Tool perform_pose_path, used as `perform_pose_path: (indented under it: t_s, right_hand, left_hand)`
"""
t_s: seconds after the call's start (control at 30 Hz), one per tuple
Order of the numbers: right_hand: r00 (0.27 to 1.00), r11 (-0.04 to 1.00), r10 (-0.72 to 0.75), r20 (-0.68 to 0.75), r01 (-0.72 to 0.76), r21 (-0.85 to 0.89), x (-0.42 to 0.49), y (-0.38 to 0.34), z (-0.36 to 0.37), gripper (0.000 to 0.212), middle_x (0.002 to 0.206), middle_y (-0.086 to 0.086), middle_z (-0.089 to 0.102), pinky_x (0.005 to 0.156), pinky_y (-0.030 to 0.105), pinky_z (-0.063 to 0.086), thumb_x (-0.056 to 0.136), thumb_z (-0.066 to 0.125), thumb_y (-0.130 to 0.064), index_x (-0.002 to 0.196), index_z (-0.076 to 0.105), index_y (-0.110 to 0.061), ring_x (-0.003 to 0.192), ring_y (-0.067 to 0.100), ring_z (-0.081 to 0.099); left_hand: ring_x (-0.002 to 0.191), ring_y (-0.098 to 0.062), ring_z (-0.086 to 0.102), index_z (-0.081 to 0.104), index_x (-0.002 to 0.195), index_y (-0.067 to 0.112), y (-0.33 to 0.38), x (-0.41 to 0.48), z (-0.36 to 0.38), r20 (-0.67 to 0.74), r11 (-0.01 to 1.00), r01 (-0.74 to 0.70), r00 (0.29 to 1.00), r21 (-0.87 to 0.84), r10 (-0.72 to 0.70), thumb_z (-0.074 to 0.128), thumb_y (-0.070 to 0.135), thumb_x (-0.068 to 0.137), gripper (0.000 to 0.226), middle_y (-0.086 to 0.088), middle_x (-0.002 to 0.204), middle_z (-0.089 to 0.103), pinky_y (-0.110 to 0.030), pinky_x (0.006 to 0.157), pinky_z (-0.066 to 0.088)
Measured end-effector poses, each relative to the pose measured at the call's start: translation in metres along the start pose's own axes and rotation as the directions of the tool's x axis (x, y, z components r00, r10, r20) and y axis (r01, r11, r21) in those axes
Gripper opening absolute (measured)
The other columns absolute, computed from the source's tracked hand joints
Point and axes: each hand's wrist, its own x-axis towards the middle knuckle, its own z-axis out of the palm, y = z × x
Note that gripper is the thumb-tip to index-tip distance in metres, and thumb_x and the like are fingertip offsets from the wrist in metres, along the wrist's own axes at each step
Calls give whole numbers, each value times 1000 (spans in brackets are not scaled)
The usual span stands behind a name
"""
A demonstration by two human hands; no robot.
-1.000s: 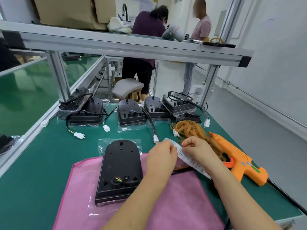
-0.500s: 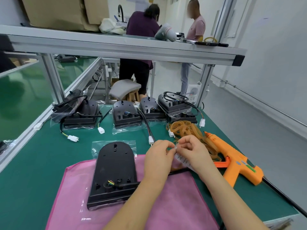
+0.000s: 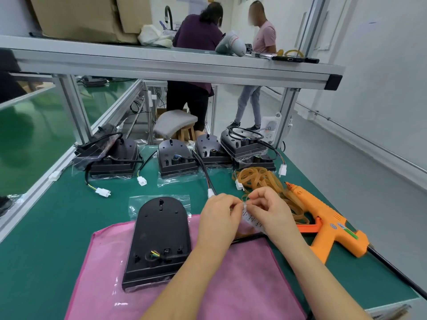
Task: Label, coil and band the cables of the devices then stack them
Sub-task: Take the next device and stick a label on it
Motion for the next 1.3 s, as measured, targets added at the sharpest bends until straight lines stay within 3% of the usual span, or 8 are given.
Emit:
perform_pose_path:
  t_s: [0.27,0.53,0.6,0.7,0.8,1.07,1.2,1.3]
  right_hand:
    - [998,998,28,-57,-31,-55,2,4,3,29,76,-12,67,60,11,46,84,62,-6,88,54,-33,74,1,62]
    - [998,695,-44,-38,4,-719,23,0,16,15,108,-3,55,88,34,41,84,59,-13,97,62,-20,107,21,47]
    - [990,783,-133,-49,75,-618,21,-14,23,6,99,-6,58,86,24,38,83,63,-15,85,63,-21,101,14,48]
    - [995,998,63,77,-63,7,9,-47,43,23,65,-16,62,59,8,37,83,68,-19,62,64,-25,64,-4,52]
    - [903,811,280,326,-404,423,-2,-70,64,24,64,-10,65,53,16,37,86,65,-29,67,73,-19,56,0,52]
    - [836,672,328,441,-534,513,-5,-77,87,16,65,-3,64,54,20,37,83,65,-17,68,70,-16,60,8,51]
    - [882,864,216,420,-373,337,0,-76,87,17,62,-7,61,59,23,35,81,64,-13,64,68,-17,63,8,49]
    - [876,957,150,459,-244,154,9,-73,84,17,66,-12,65,59,10,41,82,67,-13,66,69,-20,61,-5,56]
  left_hand:
    - [81,-9,53,63,74,18,-3,6,-15,-37,986,117,992,-115,-122,58,15,89,17,13,76,58,-20,71,36]
    - [76,-13,49,65,74,15,-14,14,-70,-258,997,-37,965,64,53,66,19,88,14,10,75,58,-18,70,33]
    - [77,-16,50,66,76,14,-19,13,-83,-280,974,-123,944,189,173,69,15,87,12,6,77,60,-19,72,34]
    - [76,-23,54,68,77,8,-29,11,-100,-265,855,-332,850,399,454,70,9,85,8,-3,78,63,-27,71,43]
    - [66,-28,55,67,72,8,-37,7,-115,-155,674,-480,739,562,655,67,5,84,13,-6,72,60,-41,61,49]
    - [62,-24,53,70,70,14,-54,-8,-136,-26,505,-548,659,667,751,67,10,86,17,-1,70,59,-36,54,42]
    - [69,-23,55,74,80,17,-68,-11,-142,10,635,-560,754,531,657,60,29,92,22,-1,77,61,-35,62,45]
    - [83,-18,50,75,78,19,-76,-8,-147,3,951,-159,986,266,164,54,34,92,30,-1,79,61,-35,78,41]
